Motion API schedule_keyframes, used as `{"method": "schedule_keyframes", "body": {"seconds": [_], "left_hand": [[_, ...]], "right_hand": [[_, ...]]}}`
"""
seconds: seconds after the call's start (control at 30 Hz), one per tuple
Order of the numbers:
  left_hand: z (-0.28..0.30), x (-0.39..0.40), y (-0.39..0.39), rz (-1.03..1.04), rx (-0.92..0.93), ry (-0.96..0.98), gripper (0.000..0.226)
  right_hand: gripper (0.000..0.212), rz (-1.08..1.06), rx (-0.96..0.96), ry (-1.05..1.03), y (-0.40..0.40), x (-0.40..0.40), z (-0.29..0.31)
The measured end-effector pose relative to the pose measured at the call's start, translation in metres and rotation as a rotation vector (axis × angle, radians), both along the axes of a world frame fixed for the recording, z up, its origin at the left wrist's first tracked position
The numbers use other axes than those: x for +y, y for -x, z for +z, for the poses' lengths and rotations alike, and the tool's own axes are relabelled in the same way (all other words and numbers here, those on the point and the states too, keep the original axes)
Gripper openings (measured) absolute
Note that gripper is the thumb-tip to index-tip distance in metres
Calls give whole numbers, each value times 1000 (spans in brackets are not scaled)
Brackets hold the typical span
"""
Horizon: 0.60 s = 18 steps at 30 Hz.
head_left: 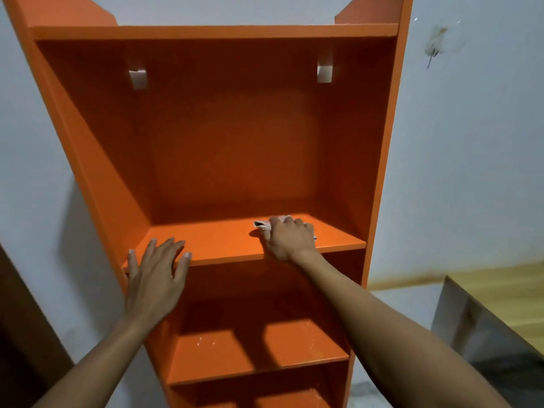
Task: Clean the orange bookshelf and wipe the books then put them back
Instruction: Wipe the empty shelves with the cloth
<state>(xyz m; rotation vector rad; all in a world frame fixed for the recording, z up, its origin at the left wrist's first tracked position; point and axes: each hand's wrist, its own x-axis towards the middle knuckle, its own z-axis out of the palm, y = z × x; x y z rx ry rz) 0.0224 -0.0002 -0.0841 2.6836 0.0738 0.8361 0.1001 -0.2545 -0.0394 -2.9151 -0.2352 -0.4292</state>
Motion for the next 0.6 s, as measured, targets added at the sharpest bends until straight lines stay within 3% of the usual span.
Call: {"method": "schedule_keyframes", "body": {"seconds": [0.17,0.37,0.5,0.53,0.6], "left_hand": [[-2,18,2,83,34,-92,68],[-7,23,1,106,48,-168,71],[-8,21,1,119,45,-177,71],[-8,21,0,118,47,-179,72],[-9,22,0,116,45,-183,72]], "right_hand": [[41,373,-98,60,31,59,-11],[52,919,-85,-344,56,56,-11],[37,778,-217,-641,38,24,19],[37,669,-272,-595,23,11,27],[46,337,-293,-256,-7,-17,43]]}}
